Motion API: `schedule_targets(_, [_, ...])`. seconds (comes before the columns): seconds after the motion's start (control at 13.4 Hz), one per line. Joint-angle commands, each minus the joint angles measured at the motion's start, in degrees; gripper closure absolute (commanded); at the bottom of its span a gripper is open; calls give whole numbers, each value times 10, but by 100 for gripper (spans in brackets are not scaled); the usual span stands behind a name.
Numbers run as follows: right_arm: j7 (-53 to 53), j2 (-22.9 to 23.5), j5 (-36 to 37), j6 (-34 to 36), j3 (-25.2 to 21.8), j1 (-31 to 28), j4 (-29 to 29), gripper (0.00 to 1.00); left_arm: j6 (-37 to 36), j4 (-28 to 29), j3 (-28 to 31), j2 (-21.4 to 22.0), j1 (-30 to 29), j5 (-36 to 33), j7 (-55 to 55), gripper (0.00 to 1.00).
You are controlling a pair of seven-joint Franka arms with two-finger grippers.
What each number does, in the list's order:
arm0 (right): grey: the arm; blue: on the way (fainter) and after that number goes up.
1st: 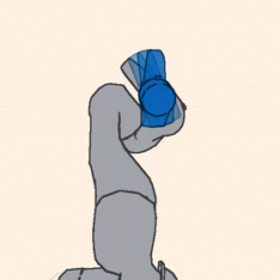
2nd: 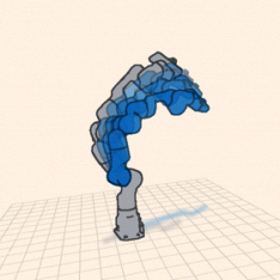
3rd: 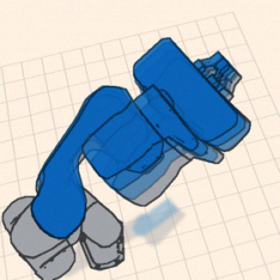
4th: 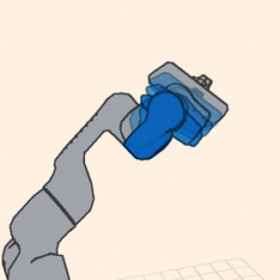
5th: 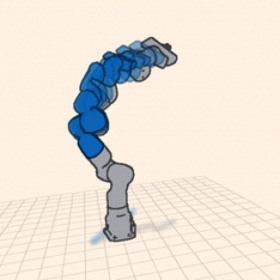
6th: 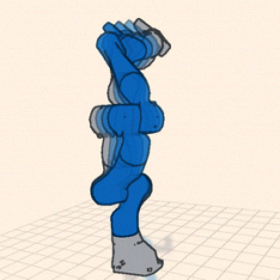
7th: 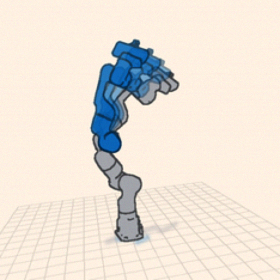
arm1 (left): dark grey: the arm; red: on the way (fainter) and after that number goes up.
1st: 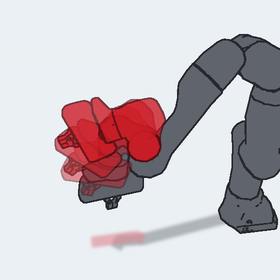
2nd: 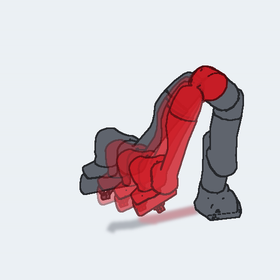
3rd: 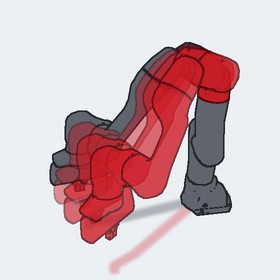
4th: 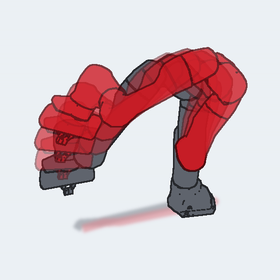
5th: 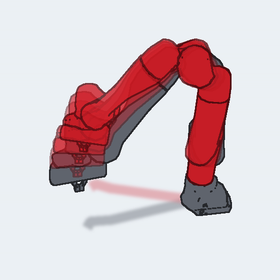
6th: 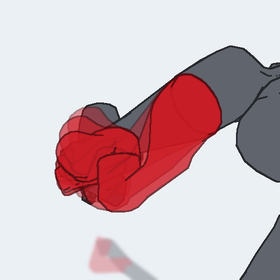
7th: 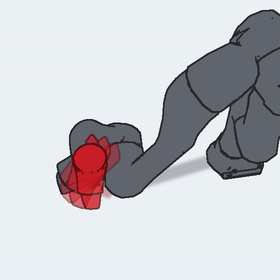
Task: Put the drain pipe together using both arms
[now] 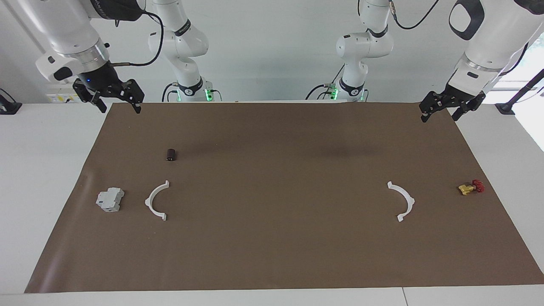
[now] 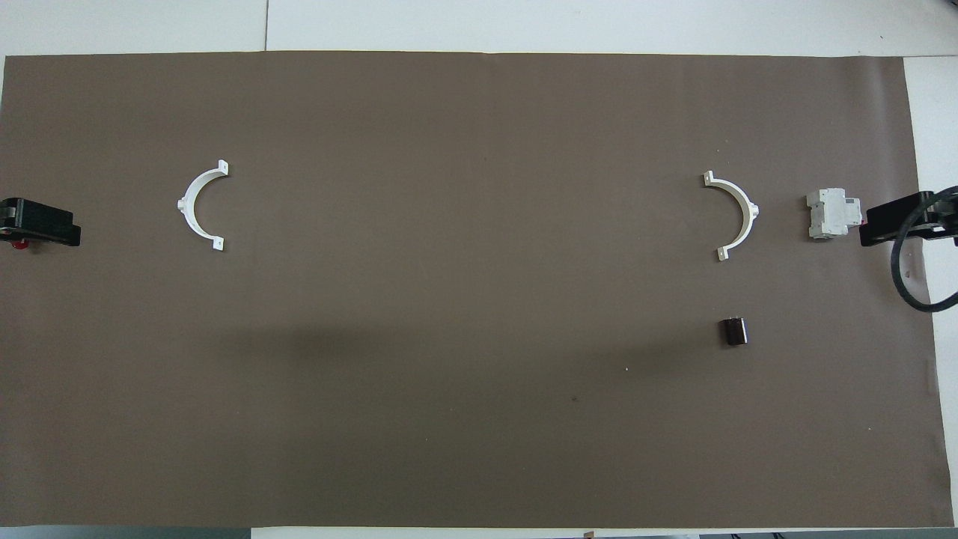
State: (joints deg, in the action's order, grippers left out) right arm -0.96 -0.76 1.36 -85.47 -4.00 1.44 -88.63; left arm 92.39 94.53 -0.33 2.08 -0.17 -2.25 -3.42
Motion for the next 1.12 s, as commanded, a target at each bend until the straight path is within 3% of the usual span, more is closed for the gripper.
schedule_targets(0.0, [-14, 4, -6, -2, 3, -7, 6, 0, -5, -5, 2, -2, 4, -8, 44, 0])
schedule_targets(0.6, [-24, -11, -6, 2, 3, -7, -25, 0, -3, -4, 4, -1, 7, 4, 20, 0])
schedule_targets(0.82, [-78, -6, -14, -85, 2, -16, -66, 0, 3, -2, 4, -2, 7, 4, 24, 0])
schedule_targets(1.05, [-93, 76, -34, -136, 2, -44, -51, 0, 59, 22, 2, -5, 6, 4, 18, 0])
